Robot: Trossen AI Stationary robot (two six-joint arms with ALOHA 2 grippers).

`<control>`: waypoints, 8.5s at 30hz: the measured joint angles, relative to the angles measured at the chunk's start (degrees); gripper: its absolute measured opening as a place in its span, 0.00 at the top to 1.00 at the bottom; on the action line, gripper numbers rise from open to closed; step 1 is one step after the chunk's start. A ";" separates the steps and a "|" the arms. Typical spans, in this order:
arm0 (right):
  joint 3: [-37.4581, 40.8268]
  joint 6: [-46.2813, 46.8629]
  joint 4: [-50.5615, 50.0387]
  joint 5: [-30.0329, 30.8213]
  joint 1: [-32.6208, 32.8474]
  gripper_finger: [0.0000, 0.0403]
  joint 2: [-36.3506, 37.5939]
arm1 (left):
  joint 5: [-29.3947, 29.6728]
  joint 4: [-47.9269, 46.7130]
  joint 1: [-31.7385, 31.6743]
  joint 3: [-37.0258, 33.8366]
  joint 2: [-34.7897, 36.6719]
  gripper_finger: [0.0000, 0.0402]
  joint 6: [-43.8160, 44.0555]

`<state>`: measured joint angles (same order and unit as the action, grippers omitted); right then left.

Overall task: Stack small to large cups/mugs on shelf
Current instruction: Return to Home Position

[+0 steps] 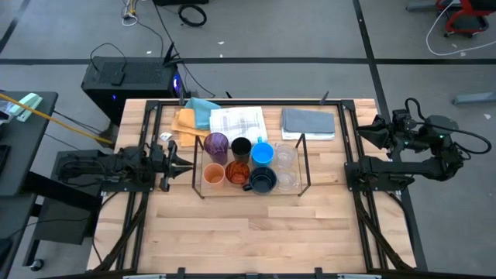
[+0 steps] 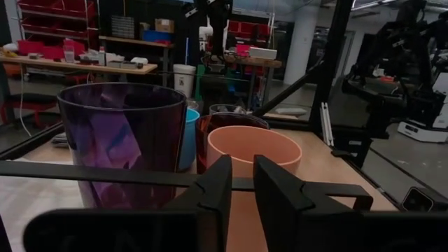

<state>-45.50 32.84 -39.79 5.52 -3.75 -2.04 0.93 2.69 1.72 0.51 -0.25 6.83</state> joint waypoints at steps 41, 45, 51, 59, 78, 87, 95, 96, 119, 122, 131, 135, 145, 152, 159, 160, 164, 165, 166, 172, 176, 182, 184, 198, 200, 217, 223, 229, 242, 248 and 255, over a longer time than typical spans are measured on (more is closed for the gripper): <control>0.00 -0.02 -1.36 0.00 0.02 0.71 0.00 | 0.00 0.04 0.02 -0.04 -0.07 0.80 0.02; -0.07 -3.49 -1.35 0.00 0.00 0.71 0.02 | 0.02 0.03 0.00 -0.04 -0.07 0.80 0.02; -2.93 -12.39 -0.58 0.00 0.00 0.71 -0.97 | 0.02 0.03 0.01 -0.04 -0.07 0.81 0.02; -3.86 -16.00 3.30 -0.52 0.13 0.71 -1.34 | 0.02 0.03 0.02 -0.04 -0.07 0.82 0.02; -0.96 -16.15 1.81 -4.58 -0.35 0.71 1.92 | 0.02 0.02 0.01 -0.04 -0.07 0.82 0.02; 6.16 -16.48 13.13 -4.09 0.20 0.71 1.95 | 0.02 0.03 0.02 -0.04 -0.09 0.80 0.03; 14.08 -16.50 21.87 -4.45 0.20 0.71 1.99 | 0.02 0.03 0.02 -0.04 -0.09 0.82 0.02; 15.22 -16.51 23.30 -4.50 0.20 0.71 1.99 | 0.02 0.03 0.00 -0.04 -0.09 0.82 0.02; 34.83 -25.54 41.13 -5.87 1.70 0.71 2.05 | 0.02 0.03 0.01 -0.04 -0.09 0.82 0.03; 36.17 -26.65 41.35 -6.36 1.70 0.71 2.05 | 0.02 0.03 0.02 -0.04 -0.09 0.82 0.02; 41.12 -30.34 41.32 -9.03 1.70 0.71 2.05 | 0.01 0.03 0.01 -0.04 -0.11 0.80 0.03; 42.43 -30.03 42.42 -9.03 2.49 0.71 2.05 | 0.01 0.03 0.01 -0.04 -0.10 0.81 0.04; 43.23 -30.08 41.56 -8.79 3.30 0.71 2.05 | 0.00 0.03 0.01 -0.04 -0.11 0.81 0.02; 45.03 -30.23 43.61 -8.82 3.58 0.71 2.05 | 0.00 0.03 0.01 -0.05 -0.11 0.79 0.03; 45.03 -33.64 43.76 -8.20 3.56 0.71 2.05 | 0.01 0.03 0.02 -0.05 -0.11 0.81 0.04; 45.03 -34.23 43.69 -8.11 3.56 0.71 2.05 | 0.00 0.03 0.02 -0.04 -0.11 0.81 0.04; 45.00 -32.91 43.67 -8.13 3.56 0.71 2.05 | 0.00 0.03 0.00 -0.04 -0.11 0.81 0.02; 45.00 -32.93 43.67 -8.12 3.56 0.71 2.05 | 0.02 0.03 0.02 -0.04 -0.11 0.80 0.04; 45.00 -33.31 43.67 -8.13 3.56 0.71 2.05 | 0.02 0.03 0.01 -0.04 -0.11 0.80 0.03; 44.97 -33.94 43.68 -8.13 3.56 0.71 2.05 | 0.01 0.03 0.02 -0.04 -0.11 0.78 0.04; 44.96 -33.97 43.68 -8.13 3.52 0.71 1.98 | 0.02 0.03 0.02 -0.04 -0.11 0.79 0.03; 44.96 -33.96 43.69 -8.14 3.52 0.71 1.95 | 0.02 0.03 0.02 -0.05 -0.11 0.81 0.04; 44.96 -33.94 43.69 -8.15 3.52 0.71 1.92 | 0.02 0.03 0.02 -0.04 -0.11 0.81 0.04; 44.89 -34.07 42.69 -6.85 3.52 0.71 1.86 | 0.00 0.03 0.00 -0.04 -0.11 0.79 0.03; 44.89 -34.01 42.27 -6.86 3.52 0.71 1.84 | 0.02 0.03 0.02 -0.04 -0.11 0.80 0.03; 44.89 -37.54 42.21 -7.32 3.54 0.72 1.84 | 0.01 0.03 0.01 -0.06 -0.11 0.78 0.03; 44.89 -39.02 42.21 -7.95 3.54 0.82 1.84 | 0.01 0.03 0.02 -0.04 -0.11 0.80 0.04; 44.89 -37.61 42.37 -7.96 3.54 0.97 1.84 | 0.01 0.03 0.00 -0.05 -0.11 0.81 0.04; 44.89 -35.93 42.36 -7.96 3.54 0.90 1.84 | 0.02 0.03 0.01 -0.04 -0.11 0.80 0.03; 44.89 -35.98 42.36 -7.96 3.54 0.90 1.84 | 0.02 0.03 0.01 -0.06 -0.11 0.81 0.03; 44.89 -35.98 42.36 -7.96 3.54 0.90 1.84 | 0.00 0.03 0.02 -0.04 -0.11 0.79 0.02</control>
<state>-0.60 -3.14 2.57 -2.44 -0.21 -0.21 0.93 2.72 1.74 0.47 -0.36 6.85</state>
